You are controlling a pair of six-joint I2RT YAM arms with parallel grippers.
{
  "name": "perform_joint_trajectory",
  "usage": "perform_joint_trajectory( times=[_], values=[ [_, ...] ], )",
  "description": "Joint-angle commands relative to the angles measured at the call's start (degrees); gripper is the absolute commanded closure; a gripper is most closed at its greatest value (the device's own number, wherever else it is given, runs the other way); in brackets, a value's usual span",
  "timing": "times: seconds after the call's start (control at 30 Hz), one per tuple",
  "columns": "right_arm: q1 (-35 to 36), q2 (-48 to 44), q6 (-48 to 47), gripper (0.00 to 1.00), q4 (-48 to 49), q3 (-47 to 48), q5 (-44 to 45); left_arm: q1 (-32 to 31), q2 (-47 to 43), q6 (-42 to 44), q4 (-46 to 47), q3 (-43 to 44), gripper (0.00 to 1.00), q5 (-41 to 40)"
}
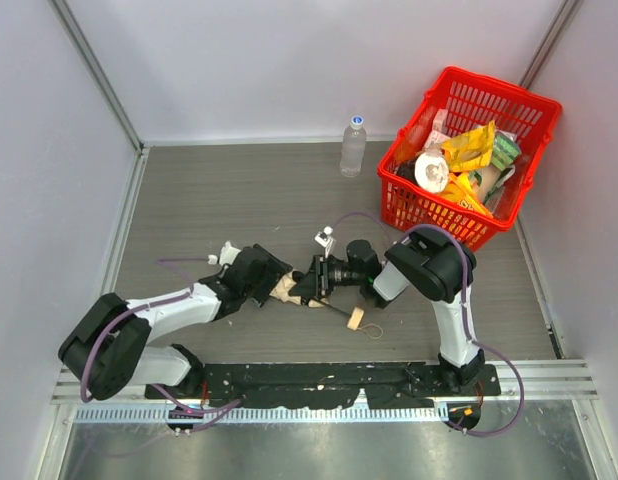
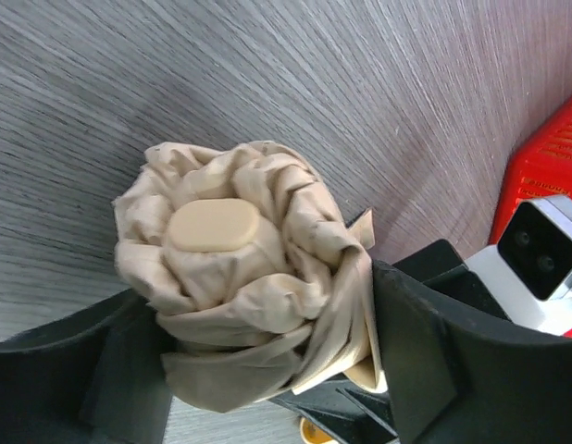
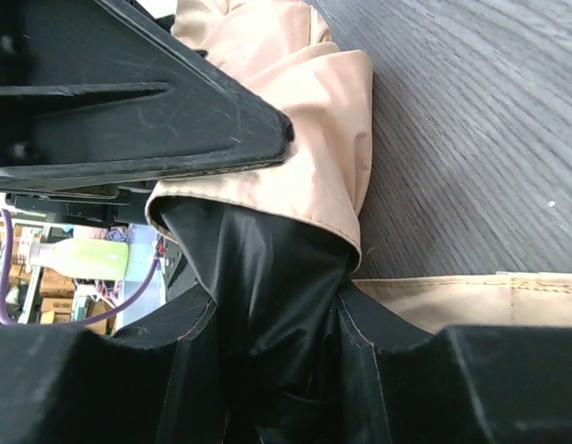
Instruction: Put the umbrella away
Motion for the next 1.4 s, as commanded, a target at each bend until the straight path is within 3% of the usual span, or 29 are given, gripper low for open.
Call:
perform_joint_trajectory(
  times=[0.0,0.1,0.23,0.33,0.4,0.47,0.5,0.53,0.57,0.63,0.93,1.17,1.37],
  values=[
    [1.3,0.4,-0.1,0.99,-1.6,-0.9,-4.9,-0.1,7.6,2.5,-7.3,-6.1,0.27,-0.9],
    [1.4,-2.3,-4.4,0.99,-7.0,-0.2,-4.9,-0.1,9.3,3.8,-4.2,-6.6,0.43,-0.5],
    [1.8,-5.4,-8.9,0.99,-13.9,1.1,-4.5,-0.1,9.4,4.0,-2.3,-7.1,0.88,0.1],
    [1.9,-7.3,-9.1,0.99,-16.2,1.3,-3.7,-0.1,8.8,4.5,-1.9,-7.5,1.00,0.3],
    [1.9,-9.3,-8.6,0.98,-19.0,1.4,-1.0,-0.1,8.2,4.2,-1.1,-8.4,1.00,0.6],
    [1.9,-12.5,-7.5,0.74,-23.3,2.1,2.6,-0.2,7.2,3.6,-0.7,-9.3,1.00,0.7],
    [1.8,-13.2,-5.7,0.54,-23.9,2.1,5.1,-0.2,6.6,3.6,-0.6,-9.6,1.00,0.7],
    [1.8,-14.6,-4.0,0.48,-26.9,2.2,6.9,-0.1,5.9,3.7,-0.6,-9.8,1.00,0.7],
    [1.6,-15.0,-3.0,0.36,-29.0,2.8,8.4,-0.1,5.3,3.7,-0.6,-10.0,1.00,0.7],
    [1.6,-16.6,-1.4,0.25,-30.4,3.0,9.7,-0.1,4.5,3.8,-0.7,-10.1,1.00,0.7],
    [2.1,-24.0,-21.9,0.22,-49.8,8.5,18.3,-0.1,3.4,3.1,-4.0,-9.0,1.00,1.9],
    [3.3,-34.2,-21.6,0.22,-57.4,7.4,24.9,-0.1,2.0,0.0,1.1,-11.0,1.00,3.6],
    [6.9,-42.6,-17.2,0.23,-63.7,3.9,34.7,-0.1,-6.7,-3.7,3.1,-12.9,1.00,1.1]
  ],
)
